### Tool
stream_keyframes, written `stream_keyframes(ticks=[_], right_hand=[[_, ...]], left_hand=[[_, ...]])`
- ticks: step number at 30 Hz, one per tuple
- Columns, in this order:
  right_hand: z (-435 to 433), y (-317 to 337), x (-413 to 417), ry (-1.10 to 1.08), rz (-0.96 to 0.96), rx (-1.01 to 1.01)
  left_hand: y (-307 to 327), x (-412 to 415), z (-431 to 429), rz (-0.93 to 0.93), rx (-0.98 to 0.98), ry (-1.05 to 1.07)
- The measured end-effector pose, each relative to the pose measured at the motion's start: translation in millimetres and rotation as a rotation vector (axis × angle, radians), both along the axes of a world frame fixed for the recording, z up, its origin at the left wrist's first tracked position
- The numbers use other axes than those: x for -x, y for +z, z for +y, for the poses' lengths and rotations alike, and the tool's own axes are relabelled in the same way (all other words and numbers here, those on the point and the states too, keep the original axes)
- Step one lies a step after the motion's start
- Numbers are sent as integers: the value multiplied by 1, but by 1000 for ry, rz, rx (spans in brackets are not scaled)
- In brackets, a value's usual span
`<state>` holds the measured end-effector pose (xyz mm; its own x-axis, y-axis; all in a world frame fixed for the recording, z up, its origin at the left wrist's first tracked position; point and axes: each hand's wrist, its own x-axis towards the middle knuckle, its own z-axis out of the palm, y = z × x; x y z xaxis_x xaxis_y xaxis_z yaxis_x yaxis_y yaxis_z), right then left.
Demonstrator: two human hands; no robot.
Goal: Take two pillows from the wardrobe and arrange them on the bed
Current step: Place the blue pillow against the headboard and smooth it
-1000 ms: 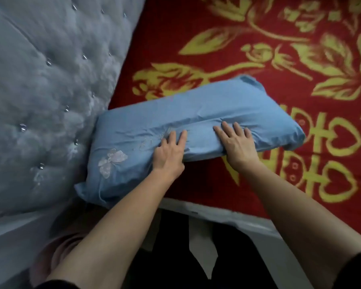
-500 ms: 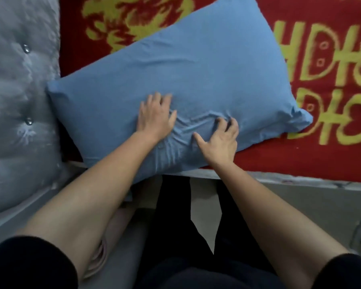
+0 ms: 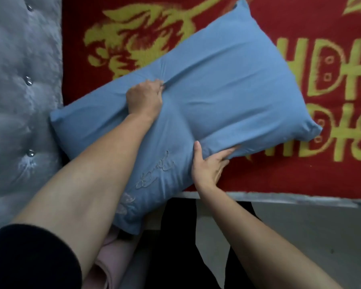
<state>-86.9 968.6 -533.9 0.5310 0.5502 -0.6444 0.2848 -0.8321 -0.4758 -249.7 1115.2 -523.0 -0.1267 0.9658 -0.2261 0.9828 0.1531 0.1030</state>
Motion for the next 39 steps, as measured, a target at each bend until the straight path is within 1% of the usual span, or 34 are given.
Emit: stream_keyframes(ticks=[4, 8, 10, 13, 17, 19, 22, 24, 25, 26, 27, 28, 31, 35, 37, 39], right_hand=[[27, 10, 3, 34, -33, -164], [100, 25, 5, 162, -74, -416], [148, 36, 11, 240, -89, -504], [212, 55, 27, 326, -66, -601], [273, 69, 66, 428, -46, -718], [293, 64, 89, 510, -25, -693], [301, 35, 114, 749, 32, -505], [286, 7, 120, 951, 69, -308], [273, -7, 120, 1031, 51, -219], [259, -20, 117, 1078, 17, -162], [246, -30, 114, 1088, -18, -143], [236, -37, 112, 1066, -39, -147], [219, -47, 109, 936, -48, -142], [218, -52, 111, 710, -13, -72], [222, -51, 113, 656, -10, -40], [222, -49, 118, 625, -59, -110]], left_hand=[[25, 25, 12, -69, -205, 87], [63, 56, 35, -93, -390, 212], [81, 76, 52, -56, -408, 263], [108, 104, 76, 14, -426, 274], [129, 146, 105, 98, -487, 348], [127, 166, 117, 139, -489, 401], [103, 187, 125, 108, -407, 400], [76, 198, 120, 29, -272, 344], [61, 201, 112, -21, -162, 300], [44, 204, 101, -51, -41, 255], [28, 205, 88, -44, 54, 226], [14, 205, 75, -16, 103, 218], [-13, 199, 57, 28, 133, 257], [-29, 208, 77, 7, 244, 225], [-36, 213, 84, 1, 280, 209], [-41, 212, 83, 13, 259, 203]])
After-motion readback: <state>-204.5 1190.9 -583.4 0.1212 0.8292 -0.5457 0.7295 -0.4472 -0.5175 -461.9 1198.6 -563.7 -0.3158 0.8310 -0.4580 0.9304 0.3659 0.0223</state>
